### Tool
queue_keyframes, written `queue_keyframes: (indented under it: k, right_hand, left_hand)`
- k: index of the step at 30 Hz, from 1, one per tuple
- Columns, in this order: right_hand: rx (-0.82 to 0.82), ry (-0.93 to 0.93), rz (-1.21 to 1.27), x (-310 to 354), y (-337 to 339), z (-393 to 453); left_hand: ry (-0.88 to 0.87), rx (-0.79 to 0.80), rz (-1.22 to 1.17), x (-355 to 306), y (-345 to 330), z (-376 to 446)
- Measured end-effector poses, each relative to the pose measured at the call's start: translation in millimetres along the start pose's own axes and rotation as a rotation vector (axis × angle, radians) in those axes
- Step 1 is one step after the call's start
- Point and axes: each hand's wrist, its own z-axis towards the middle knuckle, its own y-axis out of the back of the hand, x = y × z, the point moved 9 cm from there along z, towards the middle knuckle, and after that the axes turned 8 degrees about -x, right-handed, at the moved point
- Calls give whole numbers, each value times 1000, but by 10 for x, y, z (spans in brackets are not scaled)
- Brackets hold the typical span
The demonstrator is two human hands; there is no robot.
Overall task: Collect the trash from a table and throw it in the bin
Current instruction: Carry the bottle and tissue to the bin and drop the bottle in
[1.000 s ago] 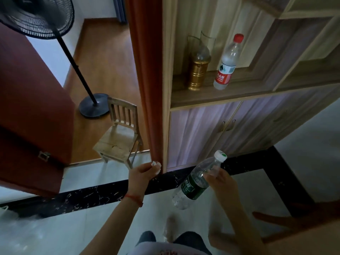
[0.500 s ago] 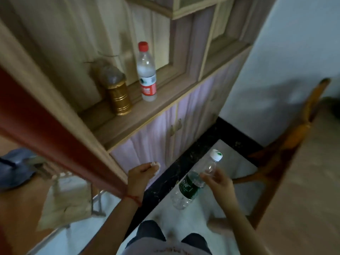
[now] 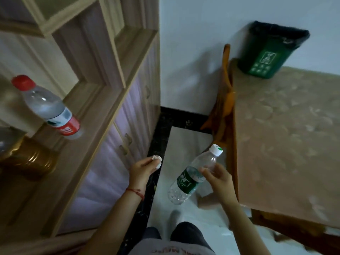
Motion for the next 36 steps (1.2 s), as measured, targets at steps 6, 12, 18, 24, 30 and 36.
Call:
queue_keyframes:
  k: [6, 12, 18, 24, 30, 36]
  right_hand:
    - [-111, 2, 7, 76, 131, 519]
    - [-117, -1, 8, 214, 177, 1351]
    - [-73, 3, 6, 475, 195, 2146]
    - [-70, -25, 48, 659, 138, 2820]
    - [-107, -1, 55, 919, -7, 3560]
    - [-148, 31, 97, 1324, -211, 4403]
  left_hand:
    - [22, 67, 38, -31, -515, 479]
    - [26, 70, 17, -254, -1149, 1026]
    - [28, 68, -2, -570, -1828, 1456]
    - [32, 72, 14, -792, -2302, 1979]
    - [19, 130, 43, -1088, -2852, 2693]
    - [21, 184, 47, -1575, -3409, 3429]
